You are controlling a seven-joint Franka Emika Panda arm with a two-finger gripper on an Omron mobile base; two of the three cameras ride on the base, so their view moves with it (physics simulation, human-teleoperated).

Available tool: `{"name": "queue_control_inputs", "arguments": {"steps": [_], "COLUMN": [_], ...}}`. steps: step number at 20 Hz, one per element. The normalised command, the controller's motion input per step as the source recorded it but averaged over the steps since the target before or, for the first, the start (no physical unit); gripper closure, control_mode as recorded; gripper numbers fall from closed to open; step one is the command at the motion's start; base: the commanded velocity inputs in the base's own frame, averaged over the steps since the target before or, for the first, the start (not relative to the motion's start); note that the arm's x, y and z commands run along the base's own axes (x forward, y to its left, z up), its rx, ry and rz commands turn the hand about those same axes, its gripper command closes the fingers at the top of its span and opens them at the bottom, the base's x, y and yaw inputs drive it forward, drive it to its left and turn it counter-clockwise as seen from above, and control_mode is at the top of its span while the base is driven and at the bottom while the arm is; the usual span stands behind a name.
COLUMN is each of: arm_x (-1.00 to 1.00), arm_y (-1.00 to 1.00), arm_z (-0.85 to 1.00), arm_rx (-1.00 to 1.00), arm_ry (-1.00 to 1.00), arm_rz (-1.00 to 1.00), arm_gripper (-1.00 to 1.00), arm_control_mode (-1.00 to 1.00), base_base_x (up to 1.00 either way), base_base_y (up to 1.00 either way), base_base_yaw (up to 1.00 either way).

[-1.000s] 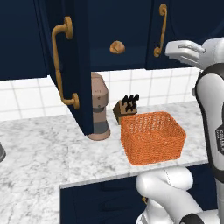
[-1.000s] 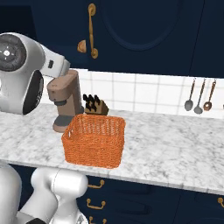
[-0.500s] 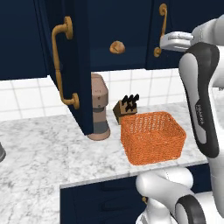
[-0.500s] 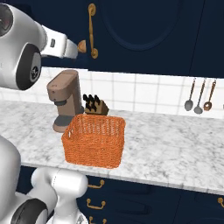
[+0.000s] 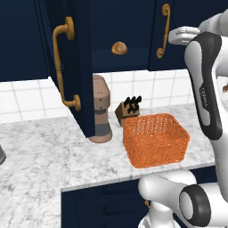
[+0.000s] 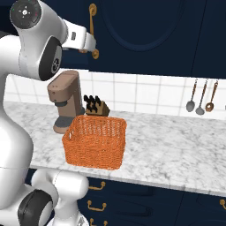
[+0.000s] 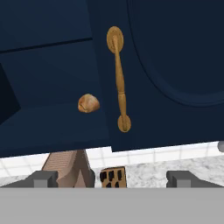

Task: Open the cabinet, pick up the bread from the cabinet and place it in the basket. Then move the basket to the dining counter.

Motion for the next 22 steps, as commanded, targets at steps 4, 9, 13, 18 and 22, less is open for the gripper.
{"name": "queue_control_inputs", "arguments": {"steps": [4,9,13,18,22], "arm_x": [0.46,0.48,0.48,0.5,0.45], "arm_y": [-0.04,0.0,-0.01,-0.13,-0.11], "arm_z": [0.0,0.0,0.0,0.0,0.0], "arm_rx": [0.0,-0.02,-0.03,-0.01,-0.02], "arm_ry": [0.0,0.0,0.0,0.0,0.0], "arm_rz": [-0.01,-0.03,-0.01,0.0,0.0], "arm_gripper": [-1.0,-1.0,-1.0,-1.0,-1.0], "arm_control_mode": [-1.0,-1.0,-1.0,-1.0,-1.0], "base_base_x": [0.0,0.0,0.0,0.0,0.0], "base_base_y": [0.0,0.0,0.0,0.0,0.0], "base_base_yaw": [0.0,0.0,0.0,0.0,0.0]}}
